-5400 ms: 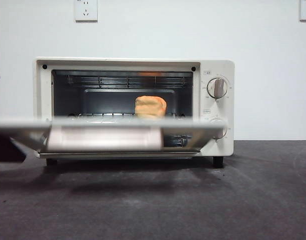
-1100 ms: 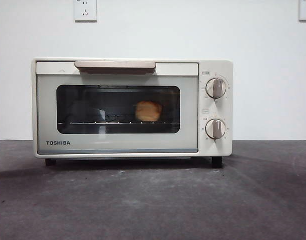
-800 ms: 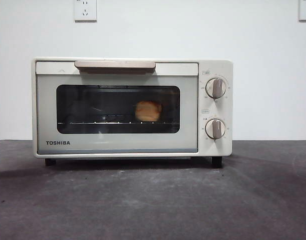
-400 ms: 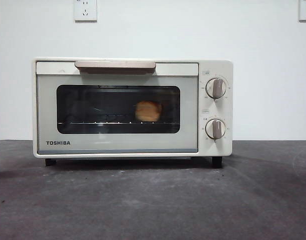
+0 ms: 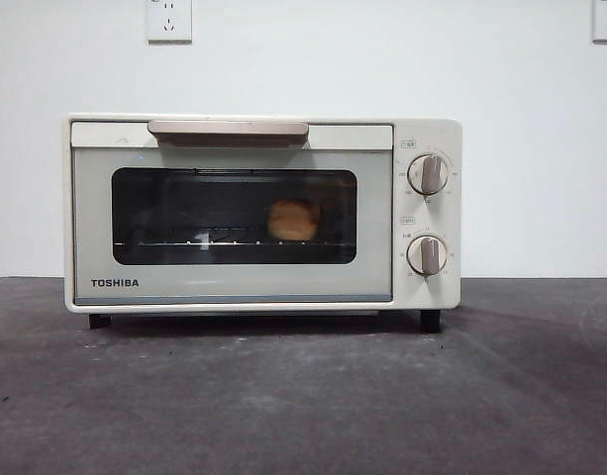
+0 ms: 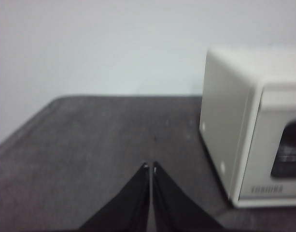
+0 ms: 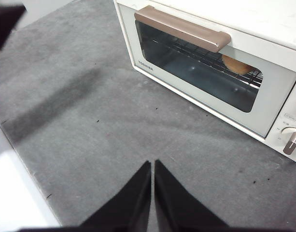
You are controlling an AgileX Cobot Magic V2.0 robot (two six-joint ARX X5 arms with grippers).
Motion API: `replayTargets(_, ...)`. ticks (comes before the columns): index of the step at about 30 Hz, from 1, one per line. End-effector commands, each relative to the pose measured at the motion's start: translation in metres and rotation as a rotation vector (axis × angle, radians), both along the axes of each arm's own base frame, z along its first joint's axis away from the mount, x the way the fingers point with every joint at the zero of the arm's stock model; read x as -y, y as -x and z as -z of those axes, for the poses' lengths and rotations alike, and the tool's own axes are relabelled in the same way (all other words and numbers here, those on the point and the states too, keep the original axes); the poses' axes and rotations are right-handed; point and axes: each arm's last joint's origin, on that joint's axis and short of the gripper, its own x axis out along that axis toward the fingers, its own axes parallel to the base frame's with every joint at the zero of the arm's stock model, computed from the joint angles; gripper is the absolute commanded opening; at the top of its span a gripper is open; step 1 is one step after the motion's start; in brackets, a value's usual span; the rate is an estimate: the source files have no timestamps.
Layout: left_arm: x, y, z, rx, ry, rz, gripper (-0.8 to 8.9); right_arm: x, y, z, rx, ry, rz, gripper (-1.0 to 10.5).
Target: The left arm flap open the oven, the right arm pick bread and place it into oven, the left arm flap close the oven
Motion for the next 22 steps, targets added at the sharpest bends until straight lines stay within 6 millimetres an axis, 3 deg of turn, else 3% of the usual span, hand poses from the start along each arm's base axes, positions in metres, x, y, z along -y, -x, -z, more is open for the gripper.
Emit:
replayTargets(1, -0.001, -0.001, 0.015, -0.014, -0.019, -0.009, 0.2, -0.002, 0.0, -0.002, 0.005, -0.009, -0.008, 0.1)
replayTargets(10, 0.0, -0.003, 0.047, -0.063, -0.02, -0.008, 0.2, -0.002, 0.0, -0.002, 0.005, -0.009, -0.008, 0.1)
replayTargets(22, 0.0, -0.002, 0.059, -0.134, -0.016, -0.006, 0.2, -0.002, 0.0, -0.002, 0.005, -0.009, -0.008, 0.1)
